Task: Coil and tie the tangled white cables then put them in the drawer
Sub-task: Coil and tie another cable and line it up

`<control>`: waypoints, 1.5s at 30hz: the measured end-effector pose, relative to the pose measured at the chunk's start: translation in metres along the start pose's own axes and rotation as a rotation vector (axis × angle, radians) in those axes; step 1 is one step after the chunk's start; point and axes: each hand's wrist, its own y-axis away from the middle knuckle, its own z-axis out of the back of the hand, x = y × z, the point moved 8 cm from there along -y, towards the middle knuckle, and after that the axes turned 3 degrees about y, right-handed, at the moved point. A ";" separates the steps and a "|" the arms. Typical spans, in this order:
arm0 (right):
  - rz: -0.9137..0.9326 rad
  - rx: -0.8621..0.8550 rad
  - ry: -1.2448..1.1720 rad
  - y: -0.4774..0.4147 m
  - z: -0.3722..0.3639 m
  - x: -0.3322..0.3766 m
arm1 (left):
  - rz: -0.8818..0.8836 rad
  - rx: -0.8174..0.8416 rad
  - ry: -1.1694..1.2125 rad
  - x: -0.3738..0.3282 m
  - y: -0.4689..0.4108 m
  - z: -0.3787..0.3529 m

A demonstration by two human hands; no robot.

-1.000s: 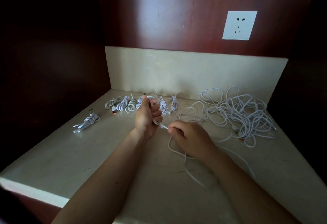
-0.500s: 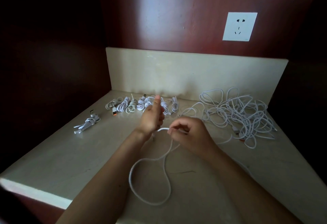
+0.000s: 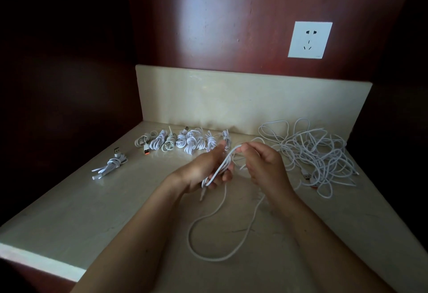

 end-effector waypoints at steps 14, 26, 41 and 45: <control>0.024 -0.075 0.046 -0.003 0.002 -0.013 | 0.031 0.241 -0.057 -0.002 0.018 -0.028; -0.075 -0.031 0.027 -0.002 -0.003 -0.020 | -0.333 -0.321 0.111 -0.026 0.007 0.030; -0.054 0.298 0.211 0.011 -0.038 -0.019 | -0.250 -0.250 0.802 -0.020 0.000 0.033; -0.198 0.447 0.217 0.023 -0.049 -0.028 | -0.292 -0.379 0.779 -0.017 0.003 0.053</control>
